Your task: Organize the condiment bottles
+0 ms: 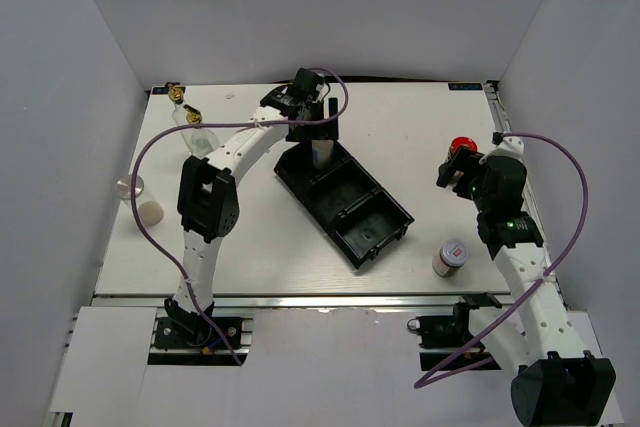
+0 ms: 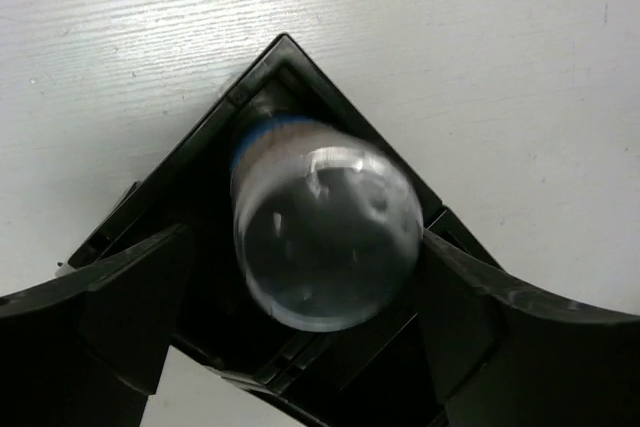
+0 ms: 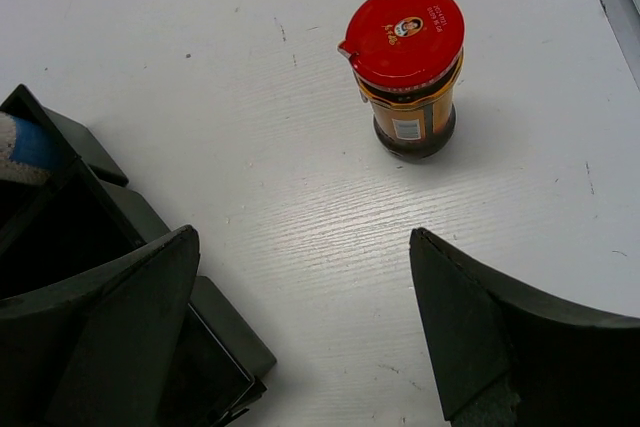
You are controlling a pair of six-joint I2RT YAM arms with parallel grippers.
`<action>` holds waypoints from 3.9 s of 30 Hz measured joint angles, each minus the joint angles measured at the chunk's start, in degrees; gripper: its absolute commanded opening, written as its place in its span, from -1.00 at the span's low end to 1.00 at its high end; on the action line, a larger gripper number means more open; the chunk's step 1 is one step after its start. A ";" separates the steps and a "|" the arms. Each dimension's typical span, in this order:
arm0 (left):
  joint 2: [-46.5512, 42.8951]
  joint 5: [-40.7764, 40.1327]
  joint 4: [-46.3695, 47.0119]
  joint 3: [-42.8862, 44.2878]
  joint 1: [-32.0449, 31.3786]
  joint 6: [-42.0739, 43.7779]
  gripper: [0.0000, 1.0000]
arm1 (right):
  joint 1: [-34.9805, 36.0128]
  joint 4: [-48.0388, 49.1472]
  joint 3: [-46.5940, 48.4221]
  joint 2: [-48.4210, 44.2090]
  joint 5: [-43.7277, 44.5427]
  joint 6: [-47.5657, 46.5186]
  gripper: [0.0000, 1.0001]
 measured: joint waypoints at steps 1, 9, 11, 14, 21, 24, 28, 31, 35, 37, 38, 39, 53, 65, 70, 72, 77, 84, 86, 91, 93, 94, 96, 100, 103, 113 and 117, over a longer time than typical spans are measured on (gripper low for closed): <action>0.00 0.20 0.11 0.17 0.00 0.13 0.96 | 0.00 -0.09 0.00 0.11 0.00 0.00 0.79; -0.70 0.04 -0.11 0.46 0.00 0.48 0.96 | 0.00 -0.15 0.00 0.35 -0.02 0.00 0.79; -2.05 -0.39 -0.22 -0.09 0.00 0.50 0.96 | 0.00 -0.15 0.00 0.35 -0.04 0.00 0.79; -7.30 -1.38 -0.28 -3.23 0.00 0.48 0.96 | 0.00 -0.15 0.00 0.24 -0.11 0.00 0.79; -29.79 -5.55 1.90 -17.00 0.00 -0.98 0.96 | 0.00 -0.15 0.00 -0.57 -1.07 0.00 0.79; -42.53 -8.22 3.28 -28.72 0.00 -3.69 0.96 | 0.00 -0.15 0.00 -0.79 -1.22 0.00 0.79; -56.13 -15.08 2.03 -43.32 -0.02 -9.22 0.96 | 0.00 -0.15 0.00 -0.83 -1.33 0.00 0.79; -64.08 -21.97 -2.82 -52.04 0.00 -14.69 0.96 | 0.00 -0.15 0.00 -0.83 -1.36 0.02 0.79; -72.57 -32.26 -7.85 -60.02 0.79 -21.84 0.96 | 0.00 -0.15 0.00 -0.83 -1.49 0.24 0.79; -75.67 -36.54 -9.33 -62.45 1.88 -24.20 0.96 | 0.00 -0.13 0.00 -0.83 -1.60 0.39 0.79; -76.72 -38.47 -10.01 -63.14 2.91 -25.07 0.96 | 0.00 -0.15 0.00 -0.83 -1.62 0.44 0.79; -77.24 -39.87 -10.34 -63.56 4.37 -25.40 0.96 | 0.00 -0.13 0.00 -0.83 -1.66 0.50 0.79; -62.71 -30.10 7.32 -68.50 37.38 -16.68 0.96 | 0.00 -0.02 0.00 -0.81 -2.91 0.85 0.79; -51.80 -32.41 19.04 -66.95 41.92 -17.57 0.96 | 0.00 0.28 0.00 0.24 -3.08 1.88 0.79; -48.48 -33.35 20.81 -64.37 44.70 -17.73 0.96 | 0.00 0.24 0.00 -0.37 -3.08 1.99 0.79; -48.02 -33.86 21.35 -64.04 46.12 -17.51 0.96 | 0.00 0.24 0.00 -1.03 -2.97 2.14 0.79; -47.56 -34.56 22.32 -63.87 48.76 -16.92 0.96 | 0.00 0.22 0.00 -1.95 -1.57 2.62 0.79; -43.52 -35.21 23.71 -62.27 49.70 -16.63 0.67 | 0.00 -0.02 0.00 -1.84 -0.70 2.84 0.79; -42.27 -35.39 23.67 -61.79 49.72 -16.37 0.47 | 0.00 -0.04 0.00 -1.75 -0.61 2.84 0.79; -42.36 -34.16 23.67 -61.44 49.72 -15.76 -0.17 | 0.00 -0.13 0.00 -1.86 0.28 2.82 0.79; -43.04 -32.68 22.93 -61.44 49.79 -15.85 -0.24 | 0.00 -0.13 0.00 -2.08 0.61 2.82 0.79; -43.60 -31.89 22.27 -61.48 49.81 -15.98 -0.26 | 0.00 -0.13 0.00 -2.19 0.63 2.82 0.79; -45.88 -30.03 20.65 -61.77 49.81 -16.50 -0.30 | 0.00 -0.13 0.00 -2.34 0.66 2.82 0.79; -55.21 -23.78 18.99 -64.74 49.81 -16.90 -0.36 | 0.00 -0.13 0.00 -2.40 0.63 2.82 0.79; -63.14 -18.53 17.29 -66.90 49.81 -16.46 -0.39 | 0.00 -0.13 0.00 -2.40 0.59 2.82 0.79; -75.93 -7.21 5.14 -67.78 49.48 -11.32 -0.62 | 0.00 -0.17 0.00 -2.43 0.22 2.78 0.79; -78.71 -3.21 2.19 -68.35 46.80 -10.27 -0.69 | 0.00 -0.17 0.00 -2.71 0.13 2.78 0.79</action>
